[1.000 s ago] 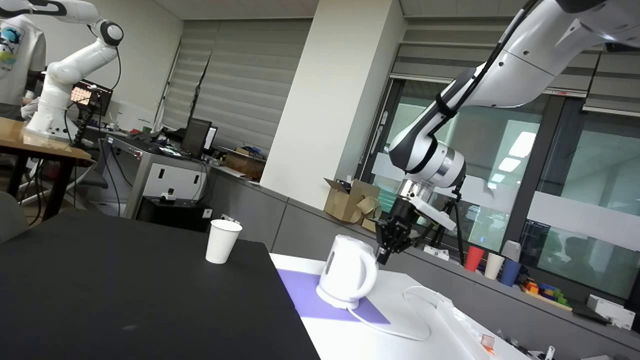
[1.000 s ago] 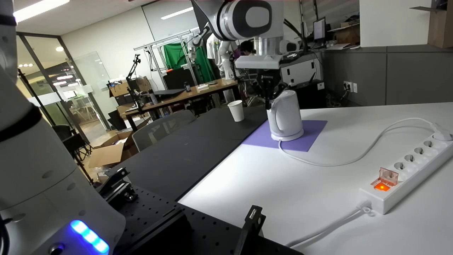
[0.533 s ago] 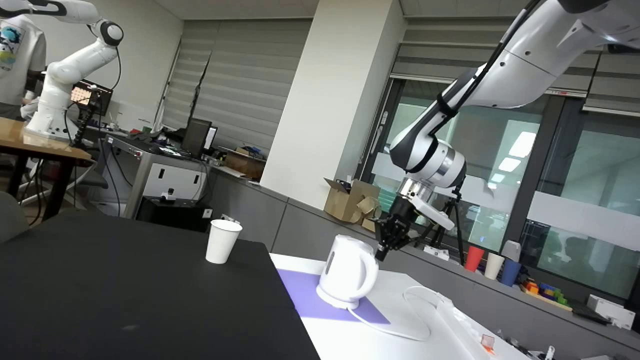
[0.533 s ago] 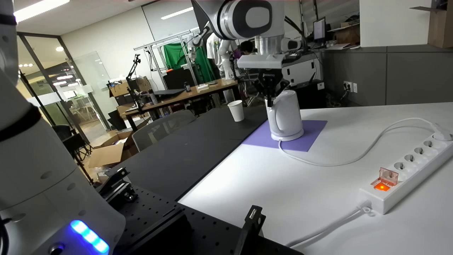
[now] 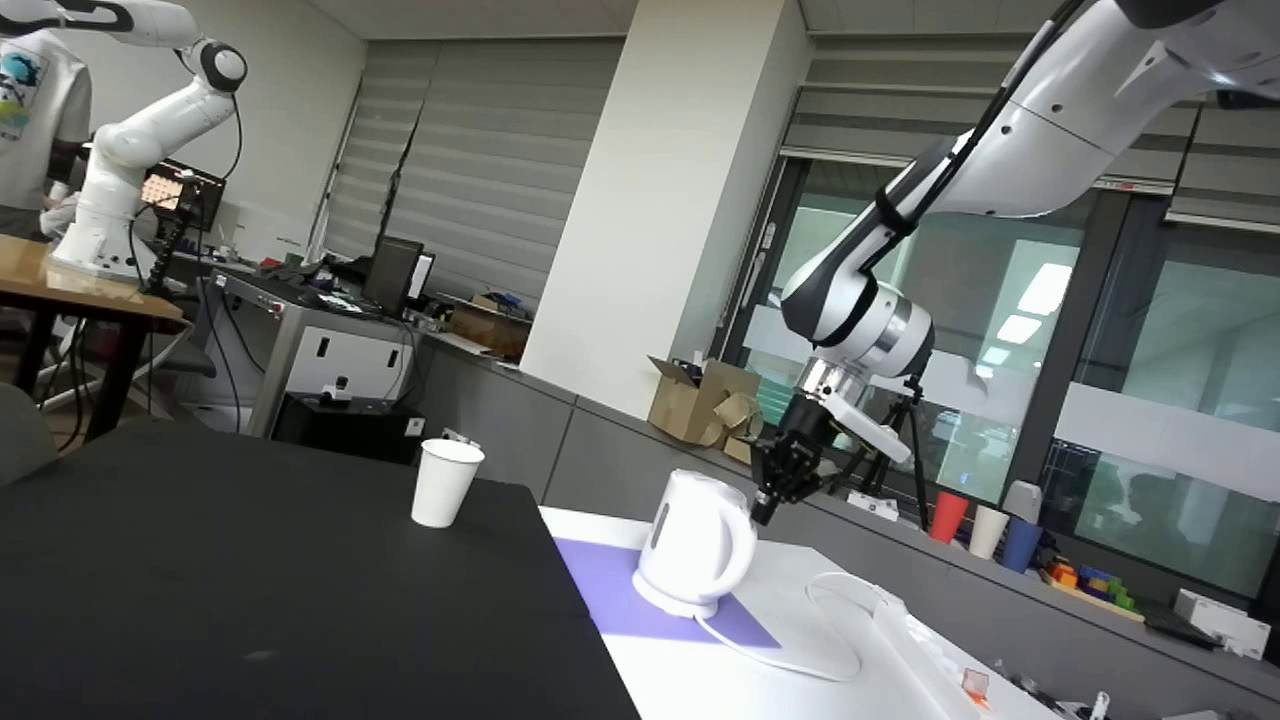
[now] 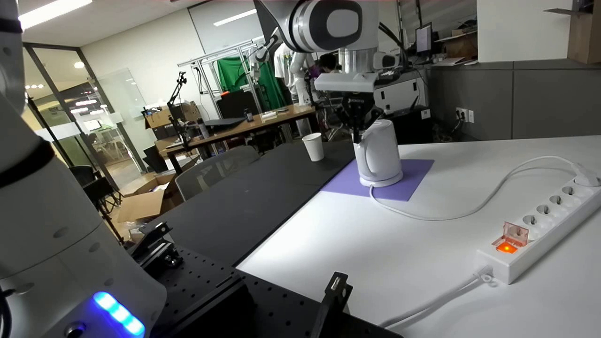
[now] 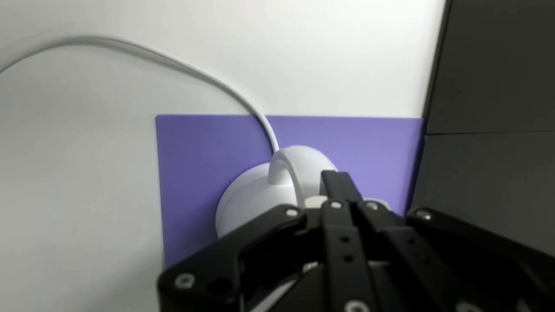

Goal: Flip the switch on the electric kettle.

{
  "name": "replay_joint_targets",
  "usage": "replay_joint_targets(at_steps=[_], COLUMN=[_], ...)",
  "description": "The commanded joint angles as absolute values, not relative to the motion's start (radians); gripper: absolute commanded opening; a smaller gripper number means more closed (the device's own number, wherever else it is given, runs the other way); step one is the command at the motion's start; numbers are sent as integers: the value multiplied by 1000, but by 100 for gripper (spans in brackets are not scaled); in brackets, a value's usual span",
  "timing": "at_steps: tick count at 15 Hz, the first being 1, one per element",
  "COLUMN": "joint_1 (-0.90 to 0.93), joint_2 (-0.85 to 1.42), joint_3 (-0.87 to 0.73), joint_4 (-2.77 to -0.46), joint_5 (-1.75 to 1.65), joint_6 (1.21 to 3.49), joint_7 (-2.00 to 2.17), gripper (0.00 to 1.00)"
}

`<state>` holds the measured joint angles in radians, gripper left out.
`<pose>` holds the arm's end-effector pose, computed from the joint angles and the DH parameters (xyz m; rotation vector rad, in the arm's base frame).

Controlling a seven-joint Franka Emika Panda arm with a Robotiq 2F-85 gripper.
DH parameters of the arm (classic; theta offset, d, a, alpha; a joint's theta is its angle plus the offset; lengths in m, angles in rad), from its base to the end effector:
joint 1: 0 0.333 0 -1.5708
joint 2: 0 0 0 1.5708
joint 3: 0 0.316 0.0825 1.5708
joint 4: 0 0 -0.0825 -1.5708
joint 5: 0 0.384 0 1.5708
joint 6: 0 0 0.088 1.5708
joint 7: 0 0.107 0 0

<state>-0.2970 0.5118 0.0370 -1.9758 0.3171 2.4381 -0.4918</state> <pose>0.5881 -0.1563 0.2026 -2.9210 0.0298 -0.0479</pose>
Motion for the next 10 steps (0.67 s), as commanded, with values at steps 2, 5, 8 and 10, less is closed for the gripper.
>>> replay_joint_targets(at_steps=[2,5,8,10], joint_1=[-324,-331,-332,-328], joint_2=[541,561,571,561], joint_3=[54,58,59,57], joint_4=[-1949,-1945,-1944,-1948], joint_5=[343,355,350,342], joint_6=[2430,2433,2423,2410], joint_7=[-503,-507,-496,-488], gripper=[0,0,0,0])
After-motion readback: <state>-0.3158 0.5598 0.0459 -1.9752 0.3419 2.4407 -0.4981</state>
